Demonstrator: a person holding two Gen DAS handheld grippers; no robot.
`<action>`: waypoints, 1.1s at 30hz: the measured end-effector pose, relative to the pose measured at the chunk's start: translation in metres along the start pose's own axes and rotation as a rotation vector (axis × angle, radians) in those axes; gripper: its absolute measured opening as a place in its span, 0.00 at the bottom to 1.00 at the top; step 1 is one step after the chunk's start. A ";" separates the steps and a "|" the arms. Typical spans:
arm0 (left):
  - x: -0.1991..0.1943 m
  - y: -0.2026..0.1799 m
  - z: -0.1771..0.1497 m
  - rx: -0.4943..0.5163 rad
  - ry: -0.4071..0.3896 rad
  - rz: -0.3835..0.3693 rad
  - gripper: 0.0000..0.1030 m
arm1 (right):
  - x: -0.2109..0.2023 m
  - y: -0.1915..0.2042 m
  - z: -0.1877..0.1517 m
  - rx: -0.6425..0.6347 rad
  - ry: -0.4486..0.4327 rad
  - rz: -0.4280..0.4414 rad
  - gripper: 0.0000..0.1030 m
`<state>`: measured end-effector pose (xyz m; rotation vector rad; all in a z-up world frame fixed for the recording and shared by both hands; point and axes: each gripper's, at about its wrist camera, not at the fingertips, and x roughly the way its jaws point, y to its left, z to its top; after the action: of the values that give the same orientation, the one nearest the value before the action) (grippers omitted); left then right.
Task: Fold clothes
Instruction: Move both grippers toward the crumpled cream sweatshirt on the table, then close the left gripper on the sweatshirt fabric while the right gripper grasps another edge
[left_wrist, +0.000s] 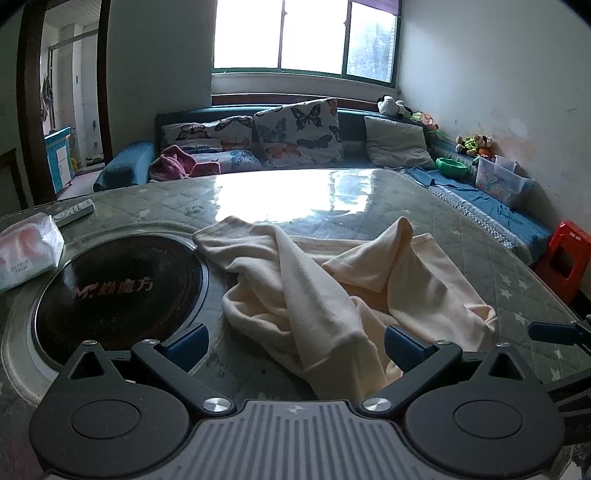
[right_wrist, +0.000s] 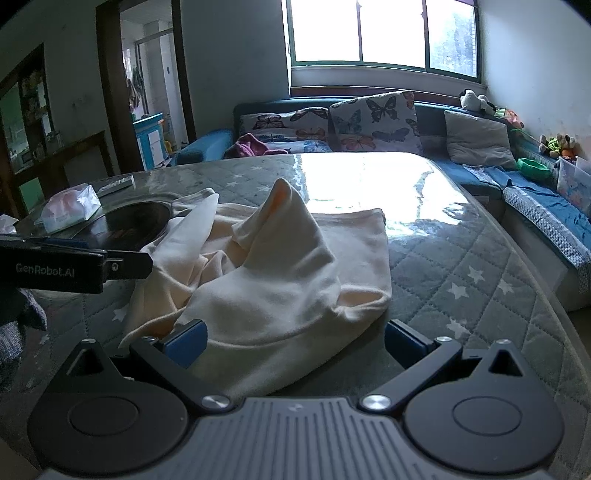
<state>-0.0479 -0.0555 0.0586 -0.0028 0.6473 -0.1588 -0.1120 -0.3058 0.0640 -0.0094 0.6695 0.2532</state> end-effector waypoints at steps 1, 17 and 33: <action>0.002 0.000 0.002 0.002 0.001 0.000 0.99 | 0.002 0.000 0.002 -0.003 0.001 0.000 1.00; 0.048 -0.001 0.032 0.029 0.029 -0.012 0.82 | 0.045 -0.015 0.041 -0.032 0.000 -0.002 0.95; 0.093 0.000 0.046 0.066 0.082 -0.004 0.78 | 0.100 -0.020 0.074 -0.065 0.039 0.091 0.71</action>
<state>0.0525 -0.0718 0.0393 0.0659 0.7236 -0.1849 0.0133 -0.2952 0.0588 -0.0460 0.7014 0.3633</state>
